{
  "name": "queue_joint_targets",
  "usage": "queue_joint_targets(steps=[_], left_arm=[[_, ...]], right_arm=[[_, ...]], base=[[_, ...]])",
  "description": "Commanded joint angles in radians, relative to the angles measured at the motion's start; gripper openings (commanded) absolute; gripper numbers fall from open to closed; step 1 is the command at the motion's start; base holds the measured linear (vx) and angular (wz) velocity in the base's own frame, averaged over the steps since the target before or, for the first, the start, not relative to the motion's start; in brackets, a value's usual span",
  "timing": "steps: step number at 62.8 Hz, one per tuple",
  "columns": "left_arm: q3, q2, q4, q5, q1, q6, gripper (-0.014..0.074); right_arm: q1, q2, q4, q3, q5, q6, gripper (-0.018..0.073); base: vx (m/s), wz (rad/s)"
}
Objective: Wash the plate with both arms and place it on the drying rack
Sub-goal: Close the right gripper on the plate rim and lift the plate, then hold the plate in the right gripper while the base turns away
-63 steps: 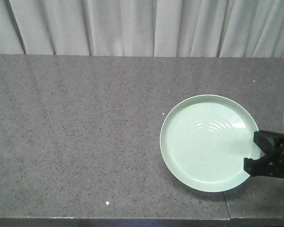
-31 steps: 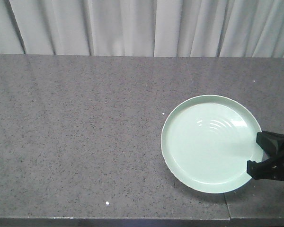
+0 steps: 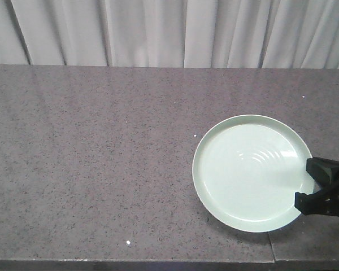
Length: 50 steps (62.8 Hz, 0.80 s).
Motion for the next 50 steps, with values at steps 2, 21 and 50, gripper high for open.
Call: queue_joint_targets(steps=[2, 21, 50], left_arm=[[0.015, -0.016, -0.008, -0.069, -0.001, -0.009, -0.0006], [0.015, -0.016, -0.008, -0.069, -0.001, -0.009, -0.0006], [0.015, -0.016, -0.008, -0.069, -0.001, -0.009, -0.0006]], right_arm=[[-0.003, -0.011, -0.003, -0.029, -0.073, -0.007, -0.0008], [-0.003, -0.011, -0.003, -0.029, -0.071, -0.007, -0.0008], [-0.003, -0.011, -0.003, -0.029, -0.071, -0.007, -0.0008]], base=[[0.0, 0.0], [0.0, 0.01], [-0.03, 0.12]])
